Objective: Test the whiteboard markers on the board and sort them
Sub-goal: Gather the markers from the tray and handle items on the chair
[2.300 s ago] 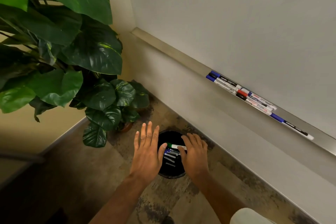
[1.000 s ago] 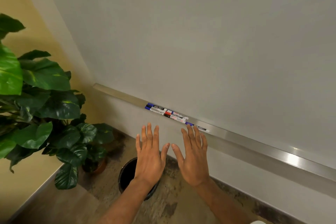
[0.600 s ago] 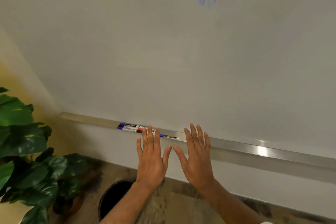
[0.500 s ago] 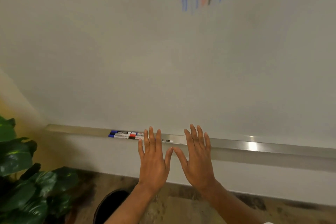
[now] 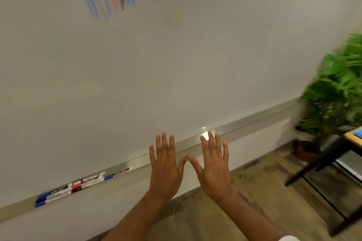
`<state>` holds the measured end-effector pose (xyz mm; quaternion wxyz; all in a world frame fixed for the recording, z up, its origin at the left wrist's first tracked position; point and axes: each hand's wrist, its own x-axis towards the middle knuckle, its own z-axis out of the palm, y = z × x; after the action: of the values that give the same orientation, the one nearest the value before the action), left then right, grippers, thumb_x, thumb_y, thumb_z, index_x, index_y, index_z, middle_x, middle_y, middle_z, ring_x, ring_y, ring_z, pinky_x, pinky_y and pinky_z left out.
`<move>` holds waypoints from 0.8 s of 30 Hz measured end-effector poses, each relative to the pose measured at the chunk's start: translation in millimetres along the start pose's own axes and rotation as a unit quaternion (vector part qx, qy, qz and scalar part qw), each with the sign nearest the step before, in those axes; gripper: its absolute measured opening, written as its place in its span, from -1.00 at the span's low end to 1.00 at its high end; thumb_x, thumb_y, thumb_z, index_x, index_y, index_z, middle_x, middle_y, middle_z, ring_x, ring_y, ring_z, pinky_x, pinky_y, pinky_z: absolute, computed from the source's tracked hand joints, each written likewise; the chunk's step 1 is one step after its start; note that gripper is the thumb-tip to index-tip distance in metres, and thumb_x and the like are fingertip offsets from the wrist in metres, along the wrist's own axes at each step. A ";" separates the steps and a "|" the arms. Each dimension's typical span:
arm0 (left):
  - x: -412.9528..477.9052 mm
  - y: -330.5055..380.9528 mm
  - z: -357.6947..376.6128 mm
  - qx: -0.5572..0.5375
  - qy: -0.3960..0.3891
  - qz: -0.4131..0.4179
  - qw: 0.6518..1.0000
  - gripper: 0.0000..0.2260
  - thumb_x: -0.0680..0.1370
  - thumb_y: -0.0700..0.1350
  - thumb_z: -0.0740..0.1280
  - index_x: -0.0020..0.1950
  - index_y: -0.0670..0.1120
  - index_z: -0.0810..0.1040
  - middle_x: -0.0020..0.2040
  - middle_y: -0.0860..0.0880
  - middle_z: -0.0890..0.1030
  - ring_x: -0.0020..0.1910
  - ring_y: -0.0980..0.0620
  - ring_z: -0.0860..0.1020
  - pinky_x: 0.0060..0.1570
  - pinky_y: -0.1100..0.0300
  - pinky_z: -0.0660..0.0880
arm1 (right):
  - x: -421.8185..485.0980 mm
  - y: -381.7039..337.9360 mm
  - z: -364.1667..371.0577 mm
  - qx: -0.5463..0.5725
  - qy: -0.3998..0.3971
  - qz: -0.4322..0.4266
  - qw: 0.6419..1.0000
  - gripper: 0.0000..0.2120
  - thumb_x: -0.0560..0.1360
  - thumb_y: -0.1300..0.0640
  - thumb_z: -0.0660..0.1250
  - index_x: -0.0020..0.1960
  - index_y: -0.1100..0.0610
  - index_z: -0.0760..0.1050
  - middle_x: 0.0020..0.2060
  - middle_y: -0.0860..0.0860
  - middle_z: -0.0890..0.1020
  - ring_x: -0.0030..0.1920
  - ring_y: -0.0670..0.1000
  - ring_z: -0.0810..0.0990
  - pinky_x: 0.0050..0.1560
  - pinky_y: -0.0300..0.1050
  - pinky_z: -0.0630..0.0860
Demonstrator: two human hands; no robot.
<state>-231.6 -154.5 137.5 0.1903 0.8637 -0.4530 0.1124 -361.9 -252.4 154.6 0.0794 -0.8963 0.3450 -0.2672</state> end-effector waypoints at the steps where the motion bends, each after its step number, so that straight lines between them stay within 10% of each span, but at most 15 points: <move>1: 3.2 9.5 4.9 -0.006 -0.006 0.010 1.000 -0.29 0.66 0.35 -0.14 0.67 -0.07 0.05 0.68 -0.12 -0.05 0.66 -0.14 -0.10 0.57 -0.27 0.01 | -2.4 9.7 -4.0 -0.008 -0.001 0.016 1.000 -0.25 0.57 -0.39 -0.09 0.61 0.03 -0.04 0.60 0.03 -0.10 0.59 0.08 -0.16 0.54 0.22 -0.10; 24: 54.0 341.7 124.7 -0.099 -0.094 0.257 0.957 -0.33 0.69 0.26 0.03 0.67 -0.08 -0.02 0.68 -0.12 -0.14 0.65 -0.09 -0.23 0.58 -0.21 -0.11 | -55.1 312.7 -142.1 -0.130 0.056 0.246 0.959 -0.29 0.62 -0.34 -0.05 0.58 0.10 0.11 0.60 0.08 -0.04 0.58 0.08 -0.20 0.54 0.22 -0.04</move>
<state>-480.4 -424.8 122.3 0.1963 0.7012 -0.6848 0.0300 -651.9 -444.3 149.2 0.0059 -0.7698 0.5904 -0.2424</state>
